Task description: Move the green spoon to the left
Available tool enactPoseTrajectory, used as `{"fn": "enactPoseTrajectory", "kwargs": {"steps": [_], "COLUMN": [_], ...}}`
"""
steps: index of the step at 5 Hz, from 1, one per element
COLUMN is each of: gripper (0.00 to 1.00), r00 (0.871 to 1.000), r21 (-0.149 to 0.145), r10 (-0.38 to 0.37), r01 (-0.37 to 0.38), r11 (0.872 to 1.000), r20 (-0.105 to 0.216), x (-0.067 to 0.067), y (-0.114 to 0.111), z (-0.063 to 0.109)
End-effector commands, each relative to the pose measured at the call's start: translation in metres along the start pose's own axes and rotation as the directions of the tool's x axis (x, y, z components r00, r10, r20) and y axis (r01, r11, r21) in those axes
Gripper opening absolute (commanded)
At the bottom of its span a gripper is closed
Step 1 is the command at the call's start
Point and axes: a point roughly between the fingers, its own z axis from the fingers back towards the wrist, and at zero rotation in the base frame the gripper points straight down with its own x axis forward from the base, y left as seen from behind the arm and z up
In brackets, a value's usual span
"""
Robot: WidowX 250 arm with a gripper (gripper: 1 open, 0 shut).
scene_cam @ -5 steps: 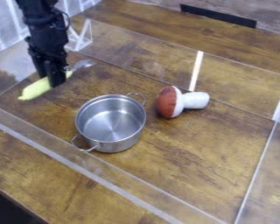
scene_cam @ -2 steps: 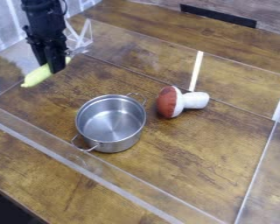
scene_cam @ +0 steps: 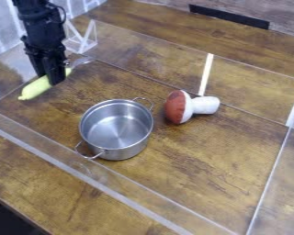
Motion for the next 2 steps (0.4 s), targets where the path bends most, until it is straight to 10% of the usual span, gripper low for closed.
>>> {"fn": "enactPoseTrajectory", "kwargs": {"steps": [1, 2], "gripper": [0.0, 0.0], "r00": [0.995, 0.989], "r21": [0.014, -0.009], "r10": [0.078, 0.138], "r01": [-0.079, -0.138], "r11": [0.997, 0.99], "r20": [0.057, 0.058], "x": [-0.0036, -0.0048], "y": [0.0089, 0.0087], "z": [0.021, 0.0209]}}
